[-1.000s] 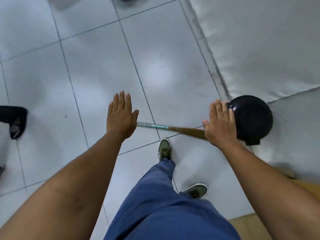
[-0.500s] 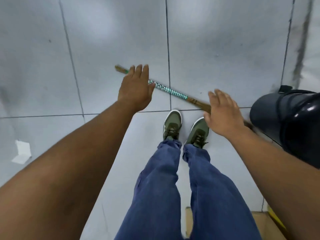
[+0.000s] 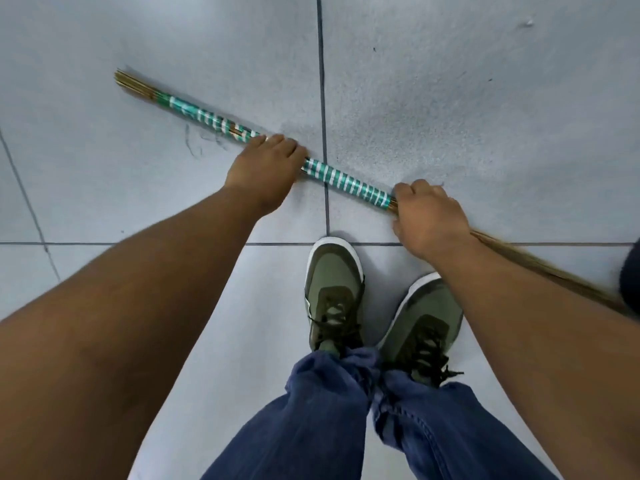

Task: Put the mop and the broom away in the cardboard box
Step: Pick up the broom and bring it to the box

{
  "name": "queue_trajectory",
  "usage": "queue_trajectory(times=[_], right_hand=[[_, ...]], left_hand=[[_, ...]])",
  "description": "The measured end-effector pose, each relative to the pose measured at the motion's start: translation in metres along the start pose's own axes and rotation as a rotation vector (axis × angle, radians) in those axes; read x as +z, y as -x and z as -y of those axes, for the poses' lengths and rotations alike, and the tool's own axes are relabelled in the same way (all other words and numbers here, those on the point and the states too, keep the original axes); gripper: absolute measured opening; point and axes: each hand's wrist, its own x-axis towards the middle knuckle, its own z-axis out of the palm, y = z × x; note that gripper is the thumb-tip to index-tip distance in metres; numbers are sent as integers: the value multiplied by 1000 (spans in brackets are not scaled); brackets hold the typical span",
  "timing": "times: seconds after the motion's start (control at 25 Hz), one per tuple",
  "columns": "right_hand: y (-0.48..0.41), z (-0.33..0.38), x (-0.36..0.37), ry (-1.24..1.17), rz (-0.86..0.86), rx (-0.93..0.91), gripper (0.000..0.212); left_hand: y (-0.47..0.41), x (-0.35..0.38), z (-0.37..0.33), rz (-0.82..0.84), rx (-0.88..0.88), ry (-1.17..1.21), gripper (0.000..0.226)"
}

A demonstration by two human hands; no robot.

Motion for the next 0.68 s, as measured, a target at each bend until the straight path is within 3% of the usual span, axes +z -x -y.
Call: queue_trajectory(times=[0.08,0.32,0.52,0.68], right_hand=[[-5,-1,12,-8,3,-22,35],[20,-1,-15,-192,-15,29,33],[72,19,-81,-199,-90,46,25],[142,57,-160,-242,-177,59,29]], left_hand=[[-4,11,1,-82,1,-7,31],[17,-21,-2,-74,12,40,16],[67,-105,6,-163,-38,-1,10],[132,-214,21,-186,-33,-47,23]])
